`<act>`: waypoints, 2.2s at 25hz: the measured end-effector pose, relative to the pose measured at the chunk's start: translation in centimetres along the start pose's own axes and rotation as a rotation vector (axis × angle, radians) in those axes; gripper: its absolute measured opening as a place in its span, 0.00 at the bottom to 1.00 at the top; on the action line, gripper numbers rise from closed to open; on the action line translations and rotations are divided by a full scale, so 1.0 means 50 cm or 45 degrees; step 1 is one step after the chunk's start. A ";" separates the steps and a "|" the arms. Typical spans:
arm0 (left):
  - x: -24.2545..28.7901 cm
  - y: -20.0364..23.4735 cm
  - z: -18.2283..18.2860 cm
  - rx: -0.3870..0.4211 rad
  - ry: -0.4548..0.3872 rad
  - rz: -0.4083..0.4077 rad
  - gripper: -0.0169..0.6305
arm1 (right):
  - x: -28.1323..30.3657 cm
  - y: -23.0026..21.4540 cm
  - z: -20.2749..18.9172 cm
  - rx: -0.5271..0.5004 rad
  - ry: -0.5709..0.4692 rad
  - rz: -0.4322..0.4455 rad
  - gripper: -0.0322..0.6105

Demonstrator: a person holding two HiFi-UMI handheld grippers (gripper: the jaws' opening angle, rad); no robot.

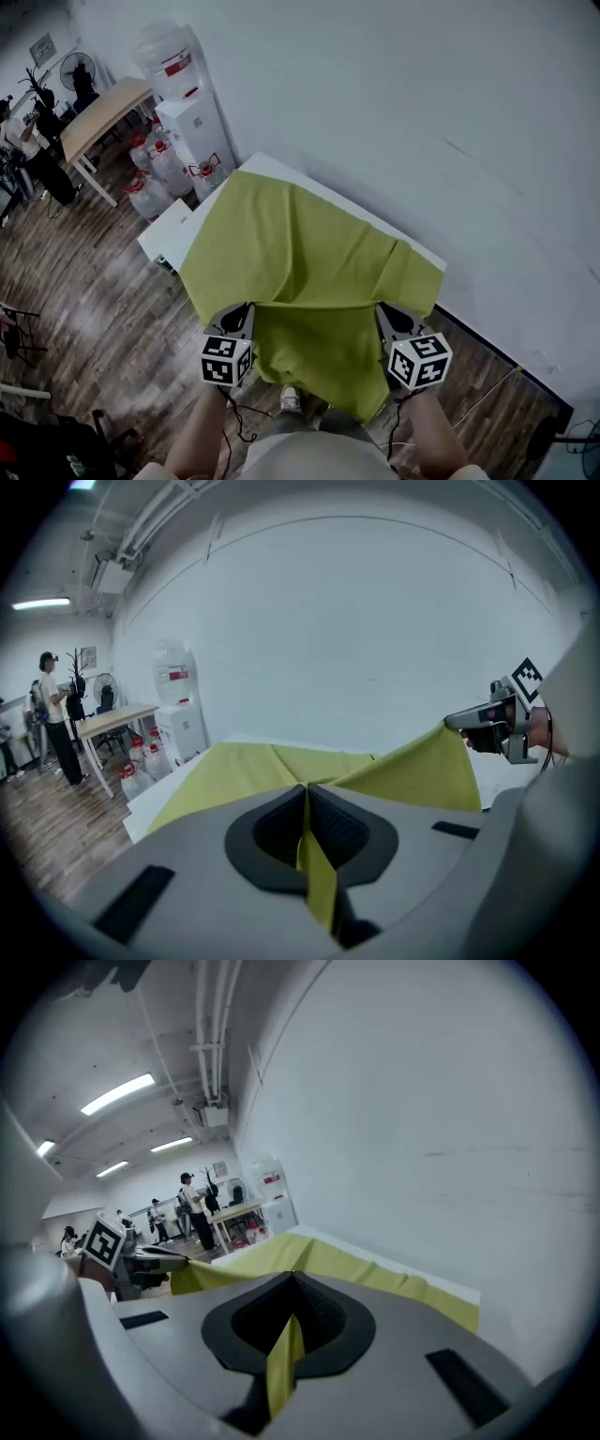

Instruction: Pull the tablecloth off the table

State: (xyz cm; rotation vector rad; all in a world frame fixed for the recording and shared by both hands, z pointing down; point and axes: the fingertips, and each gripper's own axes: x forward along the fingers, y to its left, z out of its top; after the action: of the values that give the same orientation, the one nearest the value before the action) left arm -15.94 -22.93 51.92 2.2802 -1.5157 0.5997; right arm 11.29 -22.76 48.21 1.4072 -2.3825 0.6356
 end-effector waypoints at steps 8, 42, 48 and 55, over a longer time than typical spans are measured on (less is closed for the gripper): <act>-0.127 0.020 0.242 0.080 -0.329 0.033 0.06 | -0.120 0.083 0.243 -0.156 -0.340 0.039 0.10; -0.282 -0.086 0.422 0.241 -0.602 -0.091 0.06 | -0.333 0.110 0.349 -0.246 -0.594 -0.014 0.10; -0.241 -0.088 0.358 0.215 -0.516 -0.086 0.06 | -0.290 0.084 0.290 -0.251 -0.500 -0.044 0.10; -0.217 -0.091 0.291 0.197 -0.397 -0.085 0.06 | -0.257 0.064 0.222 -0.182 -0.399 -0.060 0.10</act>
State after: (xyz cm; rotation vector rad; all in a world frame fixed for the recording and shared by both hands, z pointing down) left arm -13.18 -19.90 33.68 2.6312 -1.5678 0.3664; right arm 14.19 -17.54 32.03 1.5925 -2.5589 0.2394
